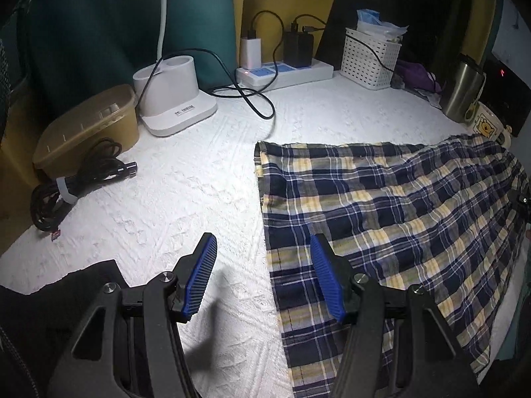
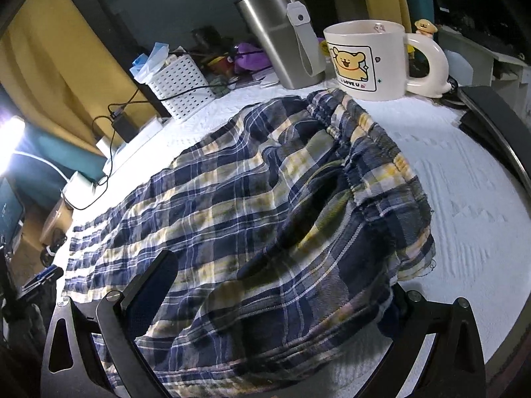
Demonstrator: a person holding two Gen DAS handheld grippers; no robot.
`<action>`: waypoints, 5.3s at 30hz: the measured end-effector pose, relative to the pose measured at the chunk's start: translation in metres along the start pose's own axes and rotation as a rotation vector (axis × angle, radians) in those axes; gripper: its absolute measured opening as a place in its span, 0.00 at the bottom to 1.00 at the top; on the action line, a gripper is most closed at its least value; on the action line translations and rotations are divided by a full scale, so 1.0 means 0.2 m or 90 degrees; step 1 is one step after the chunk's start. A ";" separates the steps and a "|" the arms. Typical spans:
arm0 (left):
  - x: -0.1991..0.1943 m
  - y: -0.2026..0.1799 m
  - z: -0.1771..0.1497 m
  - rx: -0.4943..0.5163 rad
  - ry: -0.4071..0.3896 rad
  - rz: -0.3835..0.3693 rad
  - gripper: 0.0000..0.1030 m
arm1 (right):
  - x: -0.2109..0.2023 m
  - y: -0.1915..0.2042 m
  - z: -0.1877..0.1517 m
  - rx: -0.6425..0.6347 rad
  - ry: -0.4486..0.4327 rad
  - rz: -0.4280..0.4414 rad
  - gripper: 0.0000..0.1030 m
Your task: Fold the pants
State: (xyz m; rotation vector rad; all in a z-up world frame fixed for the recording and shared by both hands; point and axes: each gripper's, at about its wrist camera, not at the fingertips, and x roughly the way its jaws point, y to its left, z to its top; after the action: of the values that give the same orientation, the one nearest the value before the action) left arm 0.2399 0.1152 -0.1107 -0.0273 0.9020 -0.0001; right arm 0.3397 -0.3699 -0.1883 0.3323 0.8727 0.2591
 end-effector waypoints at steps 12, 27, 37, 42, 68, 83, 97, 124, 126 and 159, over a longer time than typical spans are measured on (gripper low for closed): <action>0.00 0.01 0.02 -0.004 0.011 0.023 0.57 | 0.03 -0.03 0.04 -0.003 -0.007 0.040 1.00; 0.00 0.02 0.03 -0.012 0.018 0.041 0.57 | 0.09 -0.12 0.14 0.041 -0.032 0.080 0.68; -0.03 -0.03 0.03 -0.014 -0.004 0.034 0.57 | 0.14 -0.17 0.16 0.063 -0.011 0.112 0.18; -0.06 -0.05 0.03 -0.015 0.000 0.038 0.57 | 0.13 -0.16 0.18 0.056 -0.021 0.129 0.14; -0.06 -0.16 0.02 -0.024 -0.008 0.001 0.57 | 0.21 0.00 0.25 -0.011 0.003 0.102 0.71; -0.06 -0.14 0.02 -0.016 -0.022 -0.012 0.57 | 0.14 -0.02 0.27 -0.034 -0.034 0.077 0.16; -0.19 -0.11 0.04 -0.015 -0.072 -0.015 0.57 | -0.23 0.20 0.25 -0.116 -0.118 0.024 0.15; -0.38 0.06 -0.10 0.002 -0.154 -0.041 0.57 | -0.40 0.86 0.09 -0.265 -0.162 -0.019 0.15; -0.40 0.07 -0.11 0.004 -0.158 -0.050 0.57 | -0.40 0.91 0.07 -0.274 -0.159 -0.011 0.15; -0.48 0.40 -0.26 -0.064 -0.149 -0.023 0.57 | -0.05 1.60 -0.18 -0.400 -0.064 0.094 0.09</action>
State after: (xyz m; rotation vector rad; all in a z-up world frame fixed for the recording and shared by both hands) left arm 0.1386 0.1948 -0.0706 -0.1350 0.6665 0.0141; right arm 0.2774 -0.0732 -0.0792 -0.1762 0.6290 0.6291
